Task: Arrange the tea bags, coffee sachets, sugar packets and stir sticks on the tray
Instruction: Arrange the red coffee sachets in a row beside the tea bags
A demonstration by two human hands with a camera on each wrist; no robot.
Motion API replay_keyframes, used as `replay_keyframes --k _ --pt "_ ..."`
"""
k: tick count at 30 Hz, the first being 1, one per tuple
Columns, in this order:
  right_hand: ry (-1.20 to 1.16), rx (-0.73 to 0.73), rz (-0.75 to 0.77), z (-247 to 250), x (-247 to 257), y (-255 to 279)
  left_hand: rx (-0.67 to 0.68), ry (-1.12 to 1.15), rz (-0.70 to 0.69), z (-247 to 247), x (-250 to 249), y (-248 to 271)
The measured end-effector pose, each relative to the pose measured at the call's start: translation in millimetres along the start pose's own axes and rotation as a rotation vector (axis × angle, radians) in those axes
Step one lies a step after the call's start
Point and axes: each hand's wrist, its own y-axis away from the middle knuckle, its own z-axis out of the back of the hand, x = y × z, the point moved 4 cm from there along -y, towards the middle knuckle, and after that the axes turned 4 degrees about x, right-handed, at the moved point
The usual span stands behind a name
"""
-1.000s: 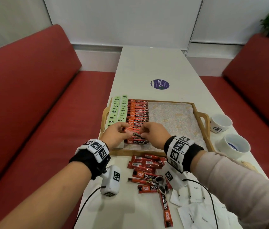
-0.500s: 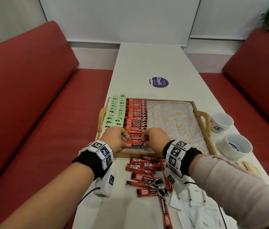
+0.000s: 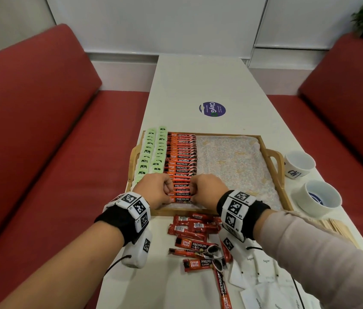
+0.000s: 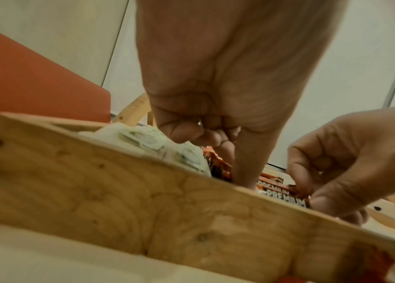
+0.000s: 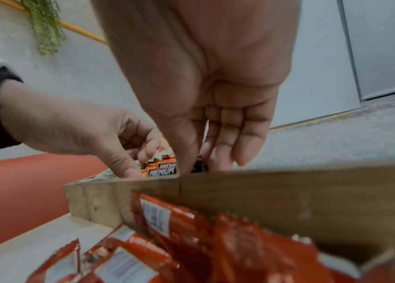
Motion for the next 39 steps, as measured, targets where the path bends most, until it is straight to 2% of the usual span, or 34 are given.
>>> replay_keyframes --k 4,11,16,21,23,27,33,39 --pt "-0.034 -0.008 0.021 8 -2 4 -0.021 0.035 -0.041 3 -5 3" --pt "-0.089 -0.102 -0.003 23 -16 28 -0.045 0.036 -0.106 -7 -32 12" --pt "-0.026 -0.080 -0.072 16 -27 54 0.019 0.032 -0.145 -27 -49 31" --pt "0.068 0.048 -0.108 0 -33 81 0.177 -0.054 -0.176 -55 -58 53" --pt "0.118 0.069 -0.118 -6 -34 89 0.198 -0.112 -0.188 -62 -58 62" --pt "0.161 0.004 -0.128 -19 -33 99 0.187 -0.109 -0.172 -68 -54 73" --pt "0.162 -0.084 -0.148 -38 -28 104 0.091 0.026 -0.140 -69 -45 91" --pt "0.084 -0.109 -0.187 -34 -28 106 0.019 0.133 -0.110 -66 -32 106"
